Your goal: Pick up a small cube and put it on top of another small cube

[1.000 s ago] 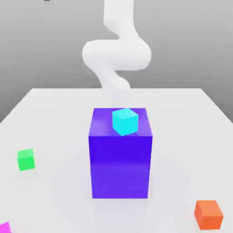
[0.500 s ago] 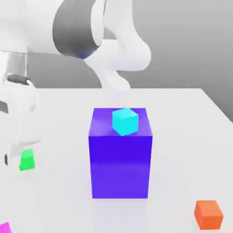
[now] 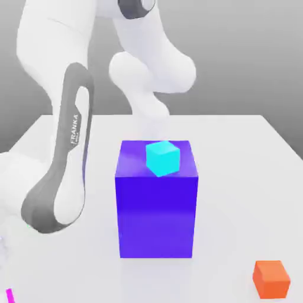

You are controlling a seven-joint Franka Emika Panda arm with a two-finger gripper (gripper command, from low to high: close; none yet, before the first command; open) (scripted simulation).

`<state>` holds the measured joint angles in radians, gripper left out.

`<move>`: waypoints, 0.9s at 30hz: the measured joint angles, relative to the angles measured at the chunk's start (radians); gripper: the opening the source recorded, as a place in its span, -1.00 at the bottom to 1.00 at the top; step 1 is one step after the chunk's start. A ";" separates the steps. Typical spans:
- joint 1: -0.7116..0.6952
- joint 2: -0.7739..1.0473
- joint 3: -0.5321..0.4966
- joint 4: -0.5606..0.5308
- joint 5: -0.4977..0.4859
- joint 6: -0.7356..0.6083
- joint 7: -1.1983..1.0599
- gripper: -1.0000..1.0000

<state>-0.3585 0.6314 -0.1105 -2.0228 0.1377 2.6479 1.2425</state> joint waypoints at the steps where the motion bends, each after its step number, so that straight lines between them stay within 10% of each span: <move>1: 0.000 0.000 0.000 0.000 0.000 0.000 0.000 -1.00; 9: 0.012 -0.120 -0.022 -0.035 -0.017 -0.085 0.012 -1.00; 27: -0.227 -0.673 -0.240 -0.673 -0.160 0.009 0.116 -1.00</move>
<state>-0.5853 -0.0416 -0.3503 -2.6953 -0.0222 2.6570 1.3588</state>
